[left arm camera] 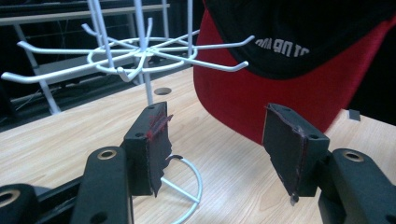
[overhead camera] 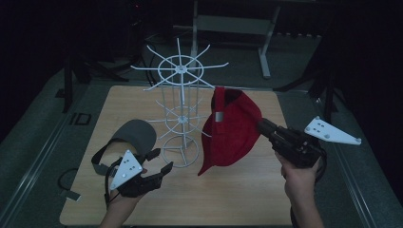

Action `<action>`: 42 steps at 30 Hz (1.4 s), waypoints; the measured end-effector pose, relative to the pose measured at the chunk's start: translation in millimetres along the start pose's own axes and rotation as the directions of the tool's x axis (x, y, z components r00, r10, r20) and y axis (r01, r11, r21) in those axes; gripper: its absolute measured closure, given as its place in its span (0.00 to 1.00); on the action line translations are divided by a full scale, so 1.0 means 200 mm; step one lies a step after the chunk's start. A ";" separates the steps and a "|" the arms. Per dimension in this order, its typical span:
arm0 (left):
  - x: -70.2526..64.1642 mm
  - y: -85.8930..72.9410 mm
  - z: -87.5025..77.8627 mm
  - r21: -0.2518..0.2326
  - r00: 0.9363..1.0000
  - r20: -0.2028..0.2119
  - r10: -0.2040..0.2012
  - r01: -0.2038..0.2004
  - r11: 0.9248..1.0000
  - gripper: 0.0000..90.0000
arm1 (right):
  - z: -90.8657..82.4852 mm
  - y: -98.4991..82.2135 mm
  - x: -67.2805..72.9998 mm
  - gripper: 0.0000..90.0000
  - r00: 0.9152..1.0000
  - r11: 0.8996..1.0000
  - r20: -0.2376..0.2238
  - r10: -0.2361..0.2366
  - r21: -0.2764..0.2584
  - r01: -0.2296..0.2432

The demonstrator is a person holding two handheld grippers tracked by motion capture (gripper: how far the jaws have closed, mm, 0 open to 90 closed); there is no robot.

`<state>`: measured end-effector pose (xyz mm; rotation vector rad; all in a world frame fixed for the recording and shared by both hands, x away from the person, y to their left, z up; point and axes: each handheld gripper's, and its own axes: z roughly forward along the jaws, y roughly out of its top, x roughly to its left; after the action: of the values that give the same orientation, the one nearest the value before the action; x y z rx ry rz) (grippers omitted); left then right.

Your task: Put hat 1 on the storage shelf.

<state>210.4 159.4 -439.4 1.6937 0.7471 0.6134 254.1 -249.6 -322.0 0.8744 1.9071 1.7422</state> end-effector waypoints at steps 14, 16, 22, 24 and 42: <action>0.06 -0.08 -0.08 0.018 0.999 -0.041 -0.024 0.025 1.000 0.47 | -0.09 -0.11 -0.06 0.60 0.999 0.999 0.042 0.035 0.007 -0.035; 0.07 -0.10 -0.08 0.021 0.999 -0.047 -0.027 0.028 0.999 0.47 | -0.11 -0.14 -0.09 0.59 0.997 0.999 0.055 0.048 0.008 -0.049; 0.11 -0.17 -0.09 0.047 0.997 -0.068 -0.048 0.051 0.998 0.47 | -0.13 -0.24 -0.16 0.53 0.994 0.998 0.110 0.020 0.061 -0.027; 0.12 -0.19 -0.09 0.053 0.996 -0.075 -0.053 0.057 0.997 0.47 | -0.12 -0.31 -0.21 0.49 0.990 0.994 0.138 0.012 0.104 -0.027; 0.26 -0.38 -0.12 0.089 0.984 -0.166 -0.070 0.086 0.992 0.47 | -0.12 -0.76 -0.52 0.22 0.979 0.955 0.193 0.061 0.274 -0.114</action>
<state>214.3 227.1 -506.0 1.7067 0.9681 0.6753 285.9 -341.2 -480.2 1.1958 2.0504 1.3962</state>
